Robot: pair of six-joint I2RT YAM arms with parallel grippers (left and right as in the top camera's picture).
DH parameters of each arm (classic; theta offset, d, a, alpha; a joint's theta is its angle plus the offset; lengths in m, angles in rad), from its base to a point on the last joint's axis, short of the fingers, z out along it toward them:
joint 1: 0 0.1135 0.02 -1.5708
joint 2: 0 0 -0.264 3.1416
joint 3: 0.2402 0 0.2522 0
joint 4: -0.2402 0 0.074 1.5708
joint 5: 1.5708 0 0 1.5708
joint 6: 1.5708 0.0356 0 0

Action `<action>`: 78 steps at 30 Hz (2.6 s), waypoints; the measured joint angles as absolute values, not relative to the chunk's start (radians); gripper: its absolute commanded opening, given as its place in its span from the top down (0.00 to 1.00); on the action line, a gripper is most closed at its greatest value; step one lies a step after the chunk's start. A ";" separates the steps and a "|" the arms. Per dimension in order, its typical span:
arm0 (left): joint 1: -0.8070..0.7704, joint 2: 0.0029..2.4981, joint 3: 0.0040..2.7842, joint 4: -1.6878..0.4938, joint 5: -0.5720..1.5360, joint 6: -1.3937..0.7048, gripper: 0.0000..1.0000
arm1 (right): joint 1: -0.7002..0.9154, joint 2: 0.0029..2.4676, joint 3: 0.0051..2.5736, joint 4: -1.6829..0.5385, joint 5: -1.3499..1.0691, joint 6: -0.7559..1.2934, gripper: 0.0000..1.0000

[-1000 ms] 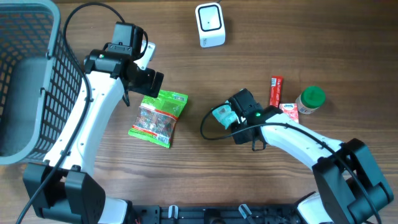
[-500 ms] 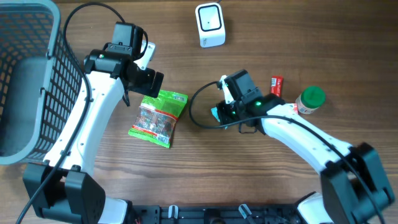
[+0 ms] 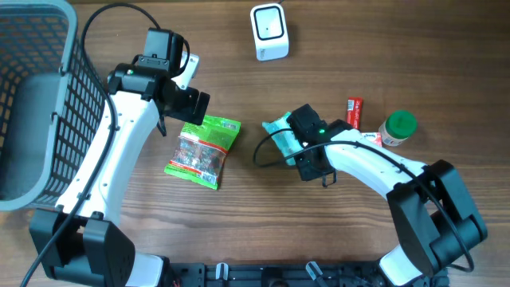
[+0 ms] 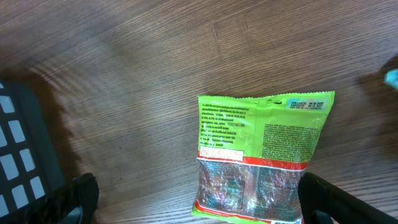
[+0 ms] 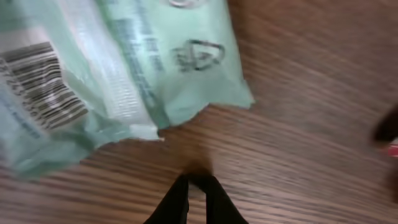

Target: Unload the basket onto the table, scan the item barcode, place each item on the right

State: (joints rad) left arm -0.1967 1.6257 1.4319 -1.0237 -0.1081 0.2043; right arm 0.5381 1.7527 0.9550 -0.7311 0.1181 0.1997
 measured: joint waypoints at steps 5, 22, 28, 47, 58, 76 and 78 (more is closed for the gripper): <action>-0.197 1.626 1.432 -1.023 -0.108 0.204 0.00 | 0.538 1.753 0.973 -0.764 0.103 0.184 0.89; -0.197 1.626 1.432 -1.023 -0.108 0.204 0.00 | 0.538 1.711 1.018 -0.575 0.033 0.167 0.85; -0.197 1.626 1.432 -1.023 -0.108 0.204 0.00 | 0.538 1.760 1.016 -0.541 0.023 0.163 0.78; -0.197 1.626 1.432 -1.023 -0.108 0.204 0.00 | 0.544 1.781 1.028 -0.543 -0.045 0.147 0.47; -0.197 1.626 1.432 -1.023 -0.108 0.204 0.00 | 0.540 1.606 1.042 -0.579 -0.044 0.099 0.14; -0.197 1.626 1.432 -1.023 -0.108 0.204 0.00 | 0.415 1.797 1.036 -0.696 -0.426 0.063 0.43; -0.196 1.626 1.432 -1.023 -0.108 0.204 0.00 | 0.415 1.797 1.036 -0.747 -0.510 0.064 0.43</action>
